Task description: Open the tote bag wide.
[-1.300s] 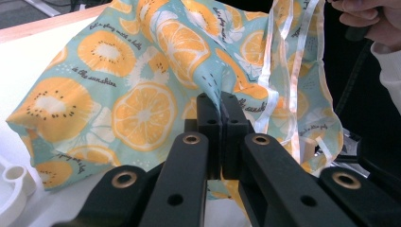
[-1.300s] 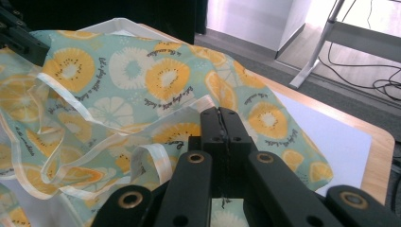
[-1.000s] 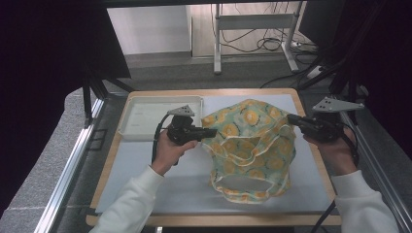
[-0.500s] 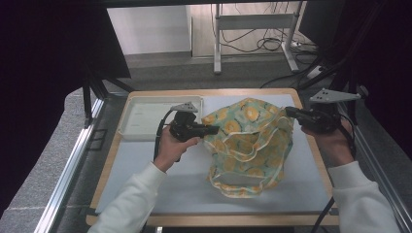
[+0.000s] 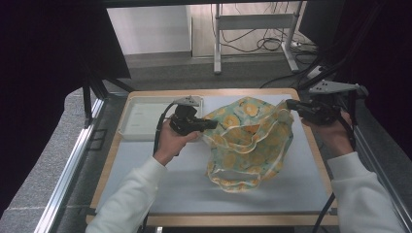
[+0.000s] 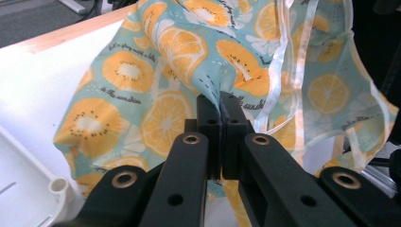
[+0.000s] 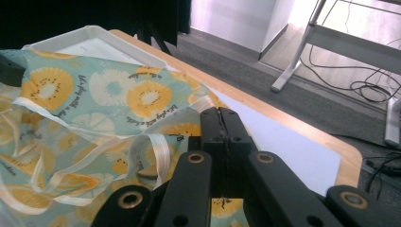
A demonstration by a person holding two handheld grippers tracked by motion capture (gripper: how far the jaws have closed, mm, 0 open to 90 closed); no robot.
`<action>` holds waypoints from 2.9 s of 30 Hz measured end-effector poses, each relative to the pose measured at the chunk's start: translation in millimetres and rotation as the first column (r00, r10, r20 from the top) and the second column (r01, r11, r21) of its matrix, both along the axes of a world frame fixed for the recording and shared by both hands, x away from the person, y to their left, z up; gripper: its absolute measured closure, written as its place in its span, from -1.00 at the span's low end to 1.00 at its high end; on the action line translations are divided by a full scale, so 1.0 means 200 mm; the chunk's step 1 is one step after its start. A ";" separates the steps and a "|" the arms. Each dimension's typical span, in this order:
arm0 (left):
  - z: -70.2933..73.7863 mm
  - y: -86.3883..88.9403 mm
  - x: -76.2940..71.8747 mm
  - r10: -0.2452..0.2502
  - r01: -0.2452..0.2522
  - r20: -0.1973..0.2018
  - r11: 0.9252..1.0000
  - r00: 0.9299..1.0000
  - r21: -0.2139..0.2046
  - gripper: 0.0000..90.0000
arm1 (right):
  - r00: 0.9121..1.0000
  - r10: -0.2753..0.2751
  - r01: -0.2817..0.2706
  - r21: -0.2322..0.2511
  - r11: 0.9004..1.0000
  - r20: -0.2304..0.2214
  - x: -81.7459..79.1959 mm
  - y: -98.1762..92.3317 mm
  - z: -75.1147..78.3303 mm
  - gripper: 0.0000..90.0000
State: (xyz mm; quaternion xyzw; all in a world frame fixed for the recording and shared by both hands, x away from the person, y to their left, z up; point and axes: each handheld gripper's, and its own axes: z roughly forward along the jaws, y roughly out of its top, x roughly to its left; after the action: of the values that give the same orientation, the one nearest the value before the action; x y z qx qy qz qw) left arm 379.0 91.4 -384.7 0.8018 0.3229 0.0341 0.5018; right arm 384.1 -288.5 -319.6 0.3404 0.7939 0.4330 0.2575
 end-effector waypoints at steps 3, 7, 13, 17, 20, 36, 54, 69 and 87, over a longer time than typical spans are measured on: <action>0.02 0.01 0.01 0.004 -0.004 0.001 1.000 1.000 -0.002 0.99 | 1.000 -0.010 0.010 -0.005 1.000 0.009 0.02 0.00 0.02 0.99; 0.02 0.01 0.02 0.008 -0.008 -0.001 1.000 1.000 -0.010 0.99 | 1.000 -0.022 0.023 -0.008 1.000 0.011 0.05 0.00 0.03 0.99; 0.02 0.01 0.05 0.013 -0.013 -0.006 1.000 1.000 -0.023 0.99 | 0.999 -0.040 0.040 -0.016 0.999 0.005 0.10 0.00 0.02 0.99; 0.03 0.01 0.07 0.021 -0.021 -0.010 1.000 1.000 -0.017 0.99 | 0.999 -0.050 0.050 -0.011 0.999 0.005 0.13 -0.01 0.02 0.99; 0.03 0.01 0.08 0.025 -0.026 -0.014 1.000 1.000 -0.014 0.99 | 0.998 -0.059 0.059 -0.007 0.998 0.002 0.14 -0.01 0.02 0.99; 0.04 0.03 0.17 0.062 -0.062 -0.028 0.998 0.998 -0.013 0.99 | 0.995 -0.099 0.098 -0.027 0.995 -0.003 0.25 0.02 0.01 0.99; 0.03 0.00 0.24 0.097 -0.097 -0.034 0.995 0.995 -0.013 0.99 | 0.990 -0.140 0.140 -0.038 0.989 -0.006 0.37 0.01 -0.03 0.99; 0.01 0.04 0.34 0.125 -0.130 -0.083 0.989 0.989 -0.066 0.99 | 0.987 -0.160 0.160 -0.025 0.987 -0.023 0.46 0.01 -0.07 0.99; -0.06 0.01 0.39 0.190 -0.188 -0.082 0.982 0.978 0.030 0.99 | 0.979 -0.188 0.181 -0.089 0.979 -0.073 0.57 0.05 -0.17 0.99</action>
State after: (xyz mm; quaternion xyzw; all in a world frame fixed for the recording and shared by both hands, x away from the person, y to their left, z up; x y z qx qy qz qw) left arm 457.0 92.8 -396.2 0.7736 0.4182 0.0511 0.4734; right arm 498.3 -278.9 -354.3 0.4192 0.7858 0.3600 0.2780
